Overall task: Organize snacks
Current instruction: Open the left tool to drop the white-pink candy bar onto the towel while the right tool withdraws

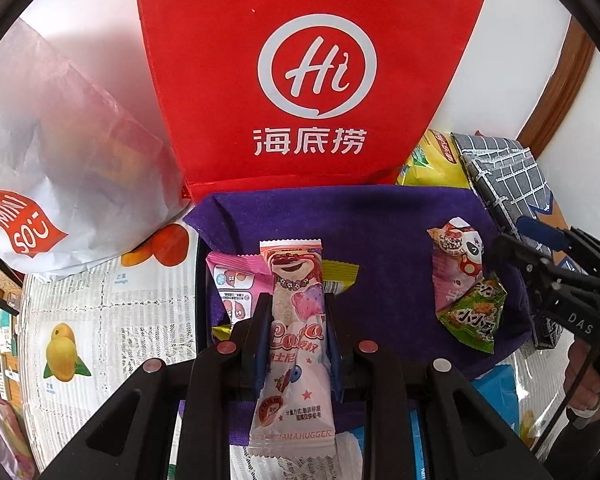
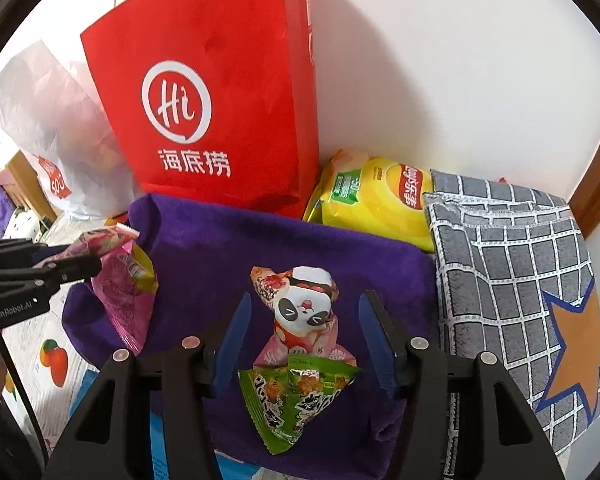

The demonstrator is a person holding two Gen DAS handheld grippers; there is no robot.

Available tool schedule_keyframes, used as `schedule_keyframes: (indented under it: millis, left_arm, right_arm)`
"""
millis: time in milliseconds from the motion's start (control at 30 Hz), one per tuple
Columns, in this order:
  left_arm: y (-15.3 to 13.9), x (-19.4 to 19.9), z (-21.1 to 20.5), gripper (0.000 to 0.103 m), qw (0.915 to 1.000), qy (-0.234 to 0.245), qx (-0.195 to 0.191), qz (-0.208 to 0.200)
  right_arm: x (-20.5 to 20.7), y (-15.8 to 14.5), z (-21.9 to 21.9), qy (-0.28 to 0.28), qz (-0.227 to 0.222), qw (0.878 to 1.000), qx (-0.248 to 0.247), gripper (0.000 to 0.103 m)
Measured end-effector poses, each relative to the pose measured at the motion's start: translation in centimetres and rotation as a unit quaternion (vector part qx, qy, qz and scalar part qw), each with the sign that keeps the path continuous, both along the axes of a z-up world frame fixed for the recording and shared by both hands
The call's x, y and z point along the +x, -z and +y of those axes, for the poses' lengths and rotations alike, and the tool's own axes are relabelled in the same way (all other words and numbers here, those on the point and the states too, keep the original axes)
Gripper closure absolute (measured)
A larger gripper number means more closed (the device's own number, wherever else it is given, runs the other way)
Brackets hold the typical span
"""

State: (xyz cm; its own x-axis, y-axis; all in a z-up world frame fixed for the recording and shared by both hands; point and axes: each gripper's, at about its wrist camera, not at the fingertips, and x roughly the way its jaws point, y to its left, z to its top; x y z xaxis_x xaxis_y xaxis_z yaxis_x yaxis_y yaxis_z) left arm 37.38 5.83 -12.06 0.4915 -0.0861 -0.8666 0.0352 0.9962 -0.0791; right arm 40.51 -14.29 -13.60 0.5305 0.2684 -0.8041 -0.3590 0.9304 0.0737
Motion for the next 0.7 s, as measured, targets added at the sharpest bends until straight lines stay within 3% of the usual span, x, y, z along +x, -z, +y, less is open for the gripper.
schedule_keyframes:
  millis: [700]
  left_arm:
    - [0.5, -0.1, -1.4, 0.079, 0.9995, 0.027, 0.015, 0.011]
  right_arm:
    - [-0.9, -1.7, -0.2, 0.016, -0.021, 1.0, 0.009, 0.047]
